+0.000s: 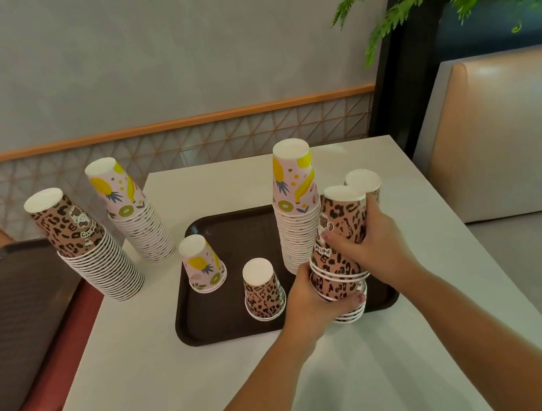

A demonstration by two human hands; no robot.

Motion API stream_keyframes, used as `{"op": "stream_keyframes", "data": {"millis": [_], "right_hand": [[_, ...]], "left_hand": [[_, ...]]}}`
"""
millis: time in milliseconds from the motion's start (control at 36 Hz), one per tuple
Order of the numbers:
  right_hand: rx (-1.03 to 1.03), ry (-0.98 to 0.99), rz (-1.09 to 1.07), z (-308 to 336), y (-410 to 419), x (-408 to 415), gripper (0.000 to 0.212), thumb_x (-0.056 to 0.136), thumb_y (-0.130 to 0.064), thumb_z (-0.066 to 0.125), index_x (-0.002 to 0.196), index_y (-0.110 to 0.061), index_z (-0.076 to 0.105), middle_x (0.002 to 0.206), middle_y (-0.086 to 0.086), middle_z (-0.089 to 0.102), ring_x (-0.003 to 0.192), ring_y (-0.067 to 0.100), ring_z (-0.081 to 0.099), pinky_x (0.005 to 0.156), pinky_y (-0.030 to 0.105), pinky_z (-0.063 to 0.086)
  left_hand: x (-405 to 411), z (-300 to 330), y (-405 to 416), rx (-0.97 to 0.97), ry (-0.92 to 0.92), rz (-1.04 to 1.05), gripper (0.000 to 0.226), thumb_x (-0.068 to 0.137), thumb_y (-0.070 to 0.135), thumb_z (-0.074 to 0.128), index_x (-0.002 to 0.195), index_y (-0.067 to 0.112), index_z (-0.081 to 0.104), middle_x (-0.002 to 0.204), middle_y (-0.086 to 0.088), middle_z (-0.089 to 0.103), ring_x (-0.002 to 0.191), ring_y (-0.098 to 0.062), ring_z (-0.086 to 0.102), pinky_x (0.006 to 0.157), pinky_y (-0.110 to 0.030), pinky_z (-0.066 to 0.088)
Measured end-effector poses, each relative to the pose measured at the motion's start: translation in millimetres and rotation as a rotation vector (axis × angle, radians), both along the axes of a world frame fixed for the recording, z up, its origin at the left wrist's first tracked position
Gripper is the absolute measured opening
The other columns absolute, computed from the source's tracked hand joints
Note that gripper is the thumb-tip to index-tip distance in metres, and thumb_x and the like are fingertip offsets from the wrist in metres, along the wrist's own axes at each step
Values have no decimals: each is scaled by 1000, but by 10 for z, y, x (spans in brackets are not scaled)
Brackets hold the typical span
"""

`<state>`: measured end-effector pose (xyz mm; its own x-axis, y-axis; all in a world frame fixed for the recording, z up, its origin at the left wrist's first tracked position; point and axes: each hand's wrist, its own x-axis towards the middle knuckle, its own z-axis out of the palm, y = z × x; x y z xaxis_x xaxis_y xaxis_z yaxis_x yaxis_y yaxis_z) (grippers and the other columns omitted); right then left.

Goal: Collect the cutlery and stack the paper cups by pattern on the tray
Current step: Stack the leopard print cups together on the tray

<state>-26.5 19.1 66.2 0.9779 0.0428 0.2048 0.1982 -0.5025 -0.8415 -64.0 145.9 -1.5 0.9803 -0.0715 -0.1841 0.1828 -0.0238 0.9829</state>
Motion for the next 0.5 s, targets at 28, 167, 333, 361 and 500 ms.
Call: {"op": "stream_keyframes", "data": {"millis": [28,167,333,361,500], "right_hand": [[9,-10,-16,18,-8,16,69,74,-37,73,130,-20,37,114,-5,60,101,10,57,84,25,48],[131,-62,-108,195,-66,136,51,76,-33,71,117,-17,45,98,-11,59,83,-1,57,67,12,44],[313,-252,-255,522,-174,337,56,78,-31,71,121,-15,41,115,0,58,105,13,59,85,28,51],[309,-289,-279,556,-191,372,61,78,-30,71,126,-13,38,118,1,57,107,12,57,84,22,51],[191,-345,-318,544,-240,522,72,78,-32,72,132,-8,32,124,4,53,112,12,52,83,9,45]], "left_hand": [[-2,-6,1,17,2,3,75,56,9,89,116,28,49,114,9,62,105,-5,59,85,-20,49],[-3,-34,15,80,17,14,78,55,14,90,118,23,46,113,7,59,106,-7,56,85,-21,47],[4,-31,47,92,39,14,79,56,15,89,118,26,42,114,9,57,106,-5,53,86,-21,45],[7,-26,50,92,43,13,79,56,16,89,118,26,41,114,9,57,107,-5,53,85,-21,45],[31,-15,60,119,34,28,79,55,17,90,117,27,40,115,8,56,110,-10,53,91,-26,45]]}}
